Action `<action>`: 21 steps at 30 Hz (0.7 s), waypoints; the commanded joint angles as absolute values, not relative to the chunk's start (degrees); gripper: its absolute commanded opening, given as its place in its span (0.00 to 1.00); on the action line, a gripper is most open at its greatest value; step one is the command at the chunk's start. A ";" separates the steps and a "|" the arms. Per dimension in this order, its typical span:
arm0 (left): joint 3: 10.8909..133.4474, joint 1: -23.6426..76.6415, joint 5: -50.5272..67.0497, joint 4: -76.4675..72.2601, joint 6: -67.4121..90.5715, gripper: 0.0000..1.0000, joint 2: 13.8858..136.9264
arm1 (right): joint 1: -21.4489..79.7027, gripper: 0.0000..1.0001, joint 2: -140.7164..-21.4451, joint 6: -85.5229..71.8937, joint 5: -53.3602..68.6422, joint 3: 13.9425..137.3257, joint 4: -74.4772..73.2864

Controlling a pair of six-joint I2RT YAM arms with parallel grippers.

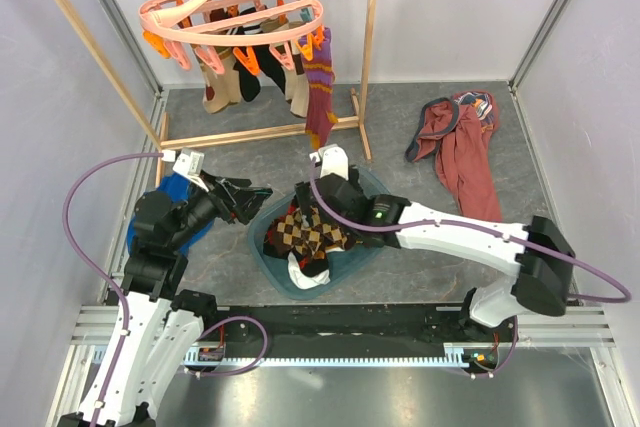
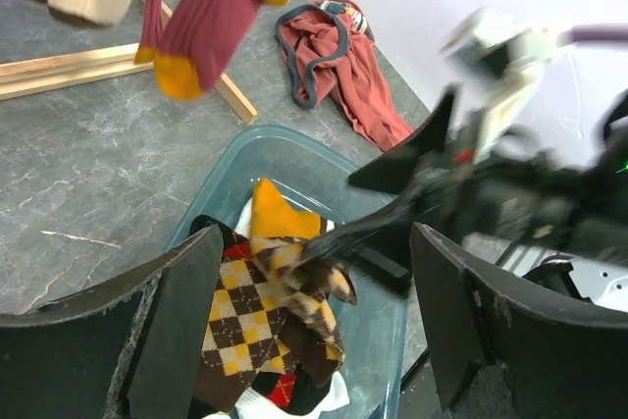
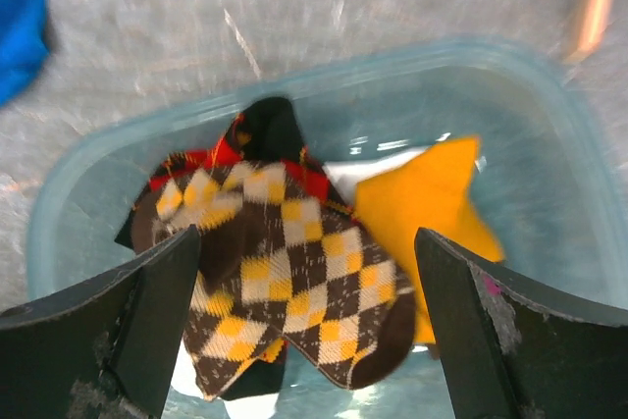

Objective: Remove the socks clipped to the hanger

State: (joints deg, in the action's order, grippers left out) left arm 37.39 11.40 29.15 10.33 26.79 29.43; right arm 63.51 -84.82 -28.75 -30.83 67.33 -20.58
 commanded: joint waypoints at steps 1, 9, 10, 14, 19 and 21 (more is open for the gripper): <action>37.18 11.69 28.31 9.31 24.08 0.84 28.74 | 63.72 0.98 -90.61 -34.79 -26.99 64.87 -18.63; 37.18 11.78 29.53 9.32 23.99 0.84 28.92 | 63.72 0.98 -92.21 -35.77 -28.30 62.14 -18.37; 37.09 11.78 29.71 9.23 23.99 0.84 28.83 | 63.81 0.98 -91.24 -35.34 -28.65 62.23 -18.54; 36.65 11.87 31.37 8.35 24.43 0.84 28.57 | 63.81 0.98 -83.35 -34.02 -28.92 62.32 -19.34; 36.12 11.87 35.24 5.98 24.96 0.87 27.95 | 63.90 0.98 -73.76 -31.73 -28.47 59.86 -19.60; 36.04 11.87 35.86 5.54 25.05 0.91 27.51 | 63.72 0.98 -69.36 -31.29 -29.44 59.59 -20.21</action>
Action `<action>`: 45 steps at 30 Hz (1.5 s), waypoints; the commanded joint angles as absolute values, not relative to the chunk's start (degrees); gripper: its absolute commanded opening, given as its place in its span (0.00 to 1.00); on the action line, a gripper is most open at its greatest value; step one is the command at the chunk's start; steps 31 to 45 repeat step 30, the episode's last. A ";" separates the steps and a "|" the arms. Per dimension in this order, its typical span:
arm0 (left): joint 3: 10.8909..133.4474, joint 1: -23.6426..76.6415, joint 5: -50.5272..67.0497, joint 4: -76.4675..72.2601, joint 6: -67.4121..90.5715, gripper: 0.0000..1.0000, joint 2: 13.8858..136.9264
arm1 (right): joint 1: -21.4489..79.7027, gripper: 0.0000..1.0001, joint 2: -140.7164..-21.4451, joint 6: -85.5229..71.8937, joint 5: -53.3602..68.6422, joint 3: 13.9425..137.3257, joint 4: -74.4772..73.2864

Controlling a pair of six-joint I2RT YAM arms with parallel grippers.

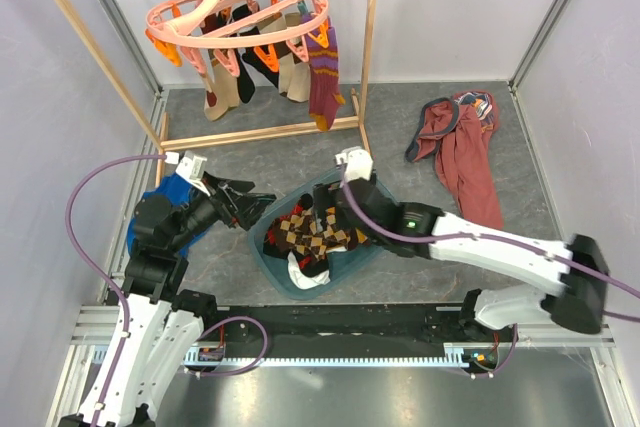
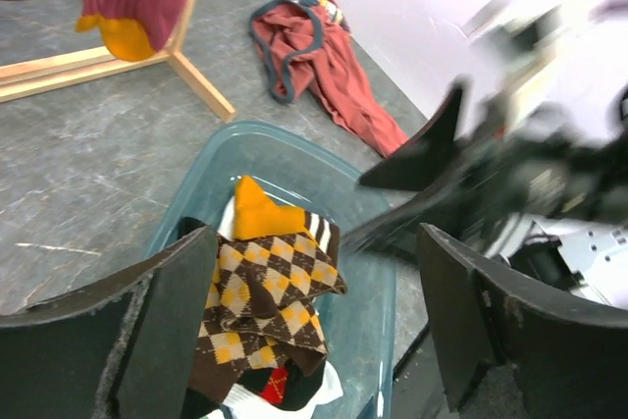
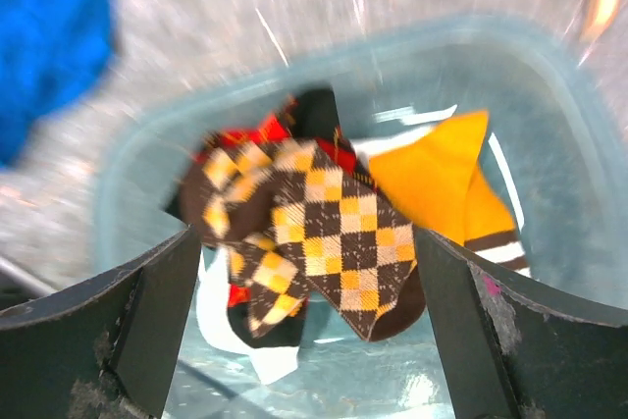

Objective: Remove the socks clipped to the hanger

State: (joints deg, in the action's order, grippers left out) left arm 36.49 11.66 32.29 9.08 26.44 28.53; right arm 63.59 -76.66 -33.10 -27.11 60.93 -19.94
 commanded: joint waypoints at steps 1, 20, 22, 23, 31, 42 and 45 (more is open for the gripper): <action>36.04 11.87 36.12 5.36 25.05 0.94 27.25 | 63.81 0.98 -67.87 -31.20 -31.79 59.50 -20.21; 35.07 12.48 39.73 2.29 26.37 0.99 25.40 | 63.98 0.98 -42.63 -31.38 -35.07 46.41 -10.81; 35.16 12.48 39.90 2.29 26.37 0.99 25.40 | 63.90 0.98 -42.71 -31.20 -35.16 46.32 -10.81; 35.16 12.48 39.82 2.29 26.37 0.99 25.40 | 63.90 0.98 -42.63 -31.03 -35.07 46.32 -10.46; 35.33 12.48 39.29 2.20 26.46 0.99 26.01 | 63.90 0.98 -45.52 -30.59 -37.09 47.28 -12.39; 35.33 12.48 39.29 2.20 26.46 0.99 26.01 | 63.90 0.98 -45.52 -30.59 -37.09 47.28 -12.39; 35.33 12.48 39.29 2.20 26.46 0.99 26.01 | 63.90 0.98 -45.52 -30.59 -37.09 47.28 -12.39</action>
